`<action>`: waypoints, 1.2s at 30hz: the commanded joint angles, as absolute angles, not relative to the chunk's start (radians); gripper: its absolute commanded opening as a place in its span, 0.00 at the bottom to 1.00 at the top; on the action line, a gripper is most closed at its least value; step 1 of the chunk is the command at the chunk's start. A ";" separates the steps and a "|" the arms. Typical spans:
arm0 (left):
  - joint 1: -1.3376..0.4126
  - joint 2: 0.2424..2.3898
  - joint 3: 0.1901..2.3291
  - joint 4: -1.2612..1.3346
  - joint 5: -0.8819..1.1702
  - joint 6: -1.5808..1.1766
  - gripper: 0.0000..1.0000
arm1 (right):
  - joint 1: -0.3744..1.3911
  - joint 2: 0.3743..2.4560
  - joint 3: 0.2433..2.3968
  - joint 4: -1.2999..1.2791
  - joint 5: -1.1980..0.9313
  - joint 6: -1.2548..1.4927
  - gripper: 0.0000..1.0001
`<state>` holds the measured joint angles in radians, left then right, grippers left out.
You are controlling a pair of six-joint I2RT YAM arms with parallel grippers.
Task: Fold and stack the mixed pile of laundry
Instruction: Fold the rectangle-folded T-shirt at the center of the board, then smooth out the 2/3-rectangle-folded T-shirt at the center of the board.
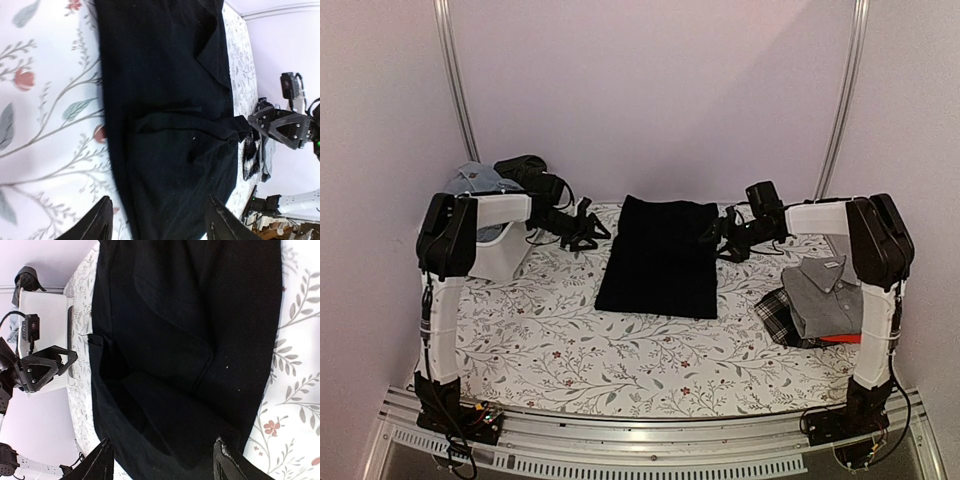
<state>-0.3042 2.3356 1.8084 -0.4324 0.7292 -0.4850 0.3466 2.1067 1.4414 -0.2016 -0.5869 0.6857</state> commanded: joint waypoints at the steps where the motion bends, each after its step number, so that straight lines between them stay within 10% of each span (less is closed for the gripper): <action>1: -0.269 2.170 1.697 -0.412 0.695 -0.402 0.62 | 0.350 1.961 1.427 -0.246 -0.619 0.637 0.68; 14: -0.404 2.141 1.504 -0.244 0.792 -0.457 0.49 | 0.518 2.015 1.297 -0.113 -0.667 0.689 0.32; 36: -0.329 2.449 1.931 -0.357 0.665 -0.450 0.50 | 0.354 2.444 1.907 -0.238 -0.694 0.588 0.42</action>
<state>-0.3729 2.5061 1.9411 -0.3229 0.7353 -0.4568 0.3492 2.4470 1.8690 -0.1913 -0.6540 0.6033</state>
